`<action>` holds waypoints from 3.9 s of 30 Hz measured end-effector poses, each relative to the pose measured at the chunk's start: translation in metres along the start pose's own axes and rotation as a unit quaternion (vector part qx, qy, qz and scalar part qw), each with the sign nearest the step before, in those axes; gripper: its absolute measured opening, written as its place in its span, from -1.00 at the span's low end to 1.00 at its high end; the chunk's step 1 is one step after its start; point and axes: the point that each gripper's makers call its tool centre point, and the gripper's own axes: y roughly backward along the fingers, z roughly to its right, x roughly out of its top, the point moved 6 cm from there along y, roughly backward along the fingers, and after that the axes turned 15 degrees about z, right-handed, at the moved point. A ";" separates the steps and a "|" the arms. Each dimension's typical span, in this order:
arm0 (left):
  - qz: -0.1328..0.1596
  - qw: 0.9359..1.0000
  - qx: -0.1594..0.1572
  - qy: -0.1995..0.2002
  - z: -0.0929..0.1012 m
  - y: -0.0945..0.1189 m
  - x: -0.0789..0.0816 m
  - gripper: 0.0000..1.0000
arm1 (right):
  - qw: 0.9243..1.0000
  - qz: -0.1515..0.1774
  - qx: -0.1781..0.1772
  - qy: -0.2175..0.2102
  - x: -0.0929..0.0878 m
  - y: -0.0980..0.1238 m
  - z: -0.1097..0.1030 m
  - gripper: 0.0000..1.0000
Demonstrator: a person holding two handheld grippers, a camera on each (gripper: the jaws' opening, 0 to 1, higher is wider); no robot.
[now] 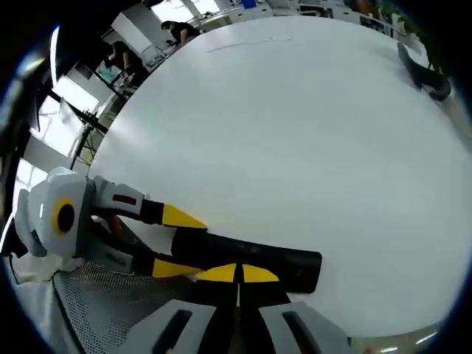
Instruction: Press the specified remote control buttons in sequence, fully releasing each button before pressing the next.
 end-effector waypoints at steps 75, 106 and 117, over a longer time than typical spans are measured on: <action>0.001 1.000 -0.005 -0.008 0.000 0.001 0.000 -0.50 | 0.998 -0.003 0.006 -0.070 -0.007 -0.001 0.006 -1.00; 0.001 1.000 -0.017 -0.020 0.004 -0.002 0.002 -0.51 | 0.999 0.010 0.029 -0.031 -0.001 -0.005 -0.003 -1.00; 0.001 1.000 -0.014 -0.017 0.003 -0.002 0.001 -0.51 | 0.999 0.008 0.026 -0.019 0.000 -0.006 -0.004 -1.00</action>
